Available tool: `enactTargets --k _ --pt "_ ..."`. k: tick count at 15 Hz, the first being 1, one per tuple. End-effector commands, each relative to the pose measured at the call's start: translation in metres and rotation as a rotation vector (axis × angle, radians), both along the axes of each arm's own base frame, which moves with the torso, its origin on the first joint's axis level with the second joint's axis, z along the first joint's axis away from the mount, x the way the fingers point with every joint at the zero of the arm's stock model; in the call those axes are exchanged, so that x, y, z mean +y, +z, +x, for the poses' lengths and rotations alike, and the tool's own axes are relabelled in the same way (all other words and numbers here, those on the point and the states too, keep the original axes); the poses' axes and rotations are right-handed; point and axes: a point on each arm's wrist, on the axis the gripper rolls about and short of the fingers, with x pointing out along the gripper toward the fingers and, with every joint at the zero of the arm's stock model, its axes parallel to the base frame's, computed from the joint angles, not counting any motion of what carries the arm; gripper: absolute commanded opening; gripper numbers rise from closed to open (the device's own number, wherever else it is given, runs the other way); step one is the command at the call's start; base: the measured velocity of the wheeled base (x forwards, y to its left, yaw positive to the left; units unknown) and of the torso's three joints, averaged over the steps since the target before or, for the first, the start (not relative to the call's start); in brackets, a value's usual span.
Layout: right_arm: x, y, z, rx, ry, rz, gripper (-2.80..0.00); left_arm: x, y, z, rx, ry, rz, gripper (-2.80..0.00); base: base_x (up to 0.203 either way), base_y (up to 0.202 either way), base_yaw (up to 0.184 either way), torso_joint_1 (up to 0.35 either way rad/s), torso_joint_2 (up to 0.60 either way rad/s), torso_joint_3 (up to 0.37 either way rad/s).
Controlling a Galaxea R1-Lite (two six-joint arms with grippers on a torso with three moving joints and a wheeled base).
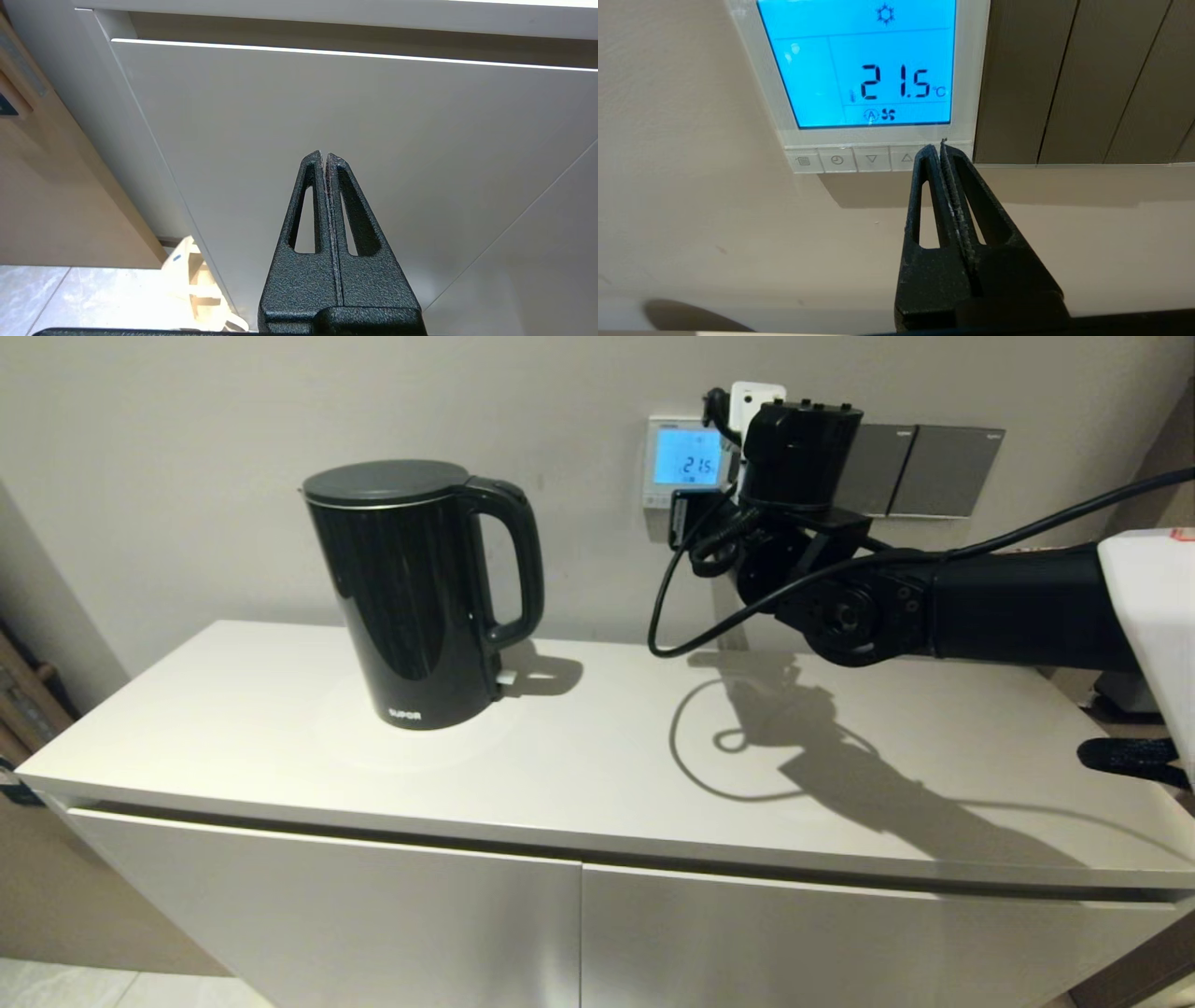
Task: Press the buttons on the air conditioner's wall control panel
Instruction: Turn off the central air conditioner
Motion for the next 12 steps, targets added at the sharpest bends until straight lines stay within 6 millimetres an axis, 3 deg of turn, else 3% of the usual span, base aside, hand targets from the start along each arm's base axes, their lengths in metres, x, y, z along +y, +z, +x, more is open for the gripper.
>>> enactTargets --k 1,12 --pt "-0.001 -0.002 0.004 -0.002 -0.008 0.001 -2.8 0.0 0.0 0.0 0.002 0.0 0.0 -2.8 0.0 0.0 0.0 0.0 0.0 0.0" --pt "0.001 -0.012 0.018 0.007 -0.015 -0.005 -2.8 0.0 0.0 0.0 0.002 0.001 0.0 -2.8 0.0 0.0 0.0 0.0 0.0 0.0"
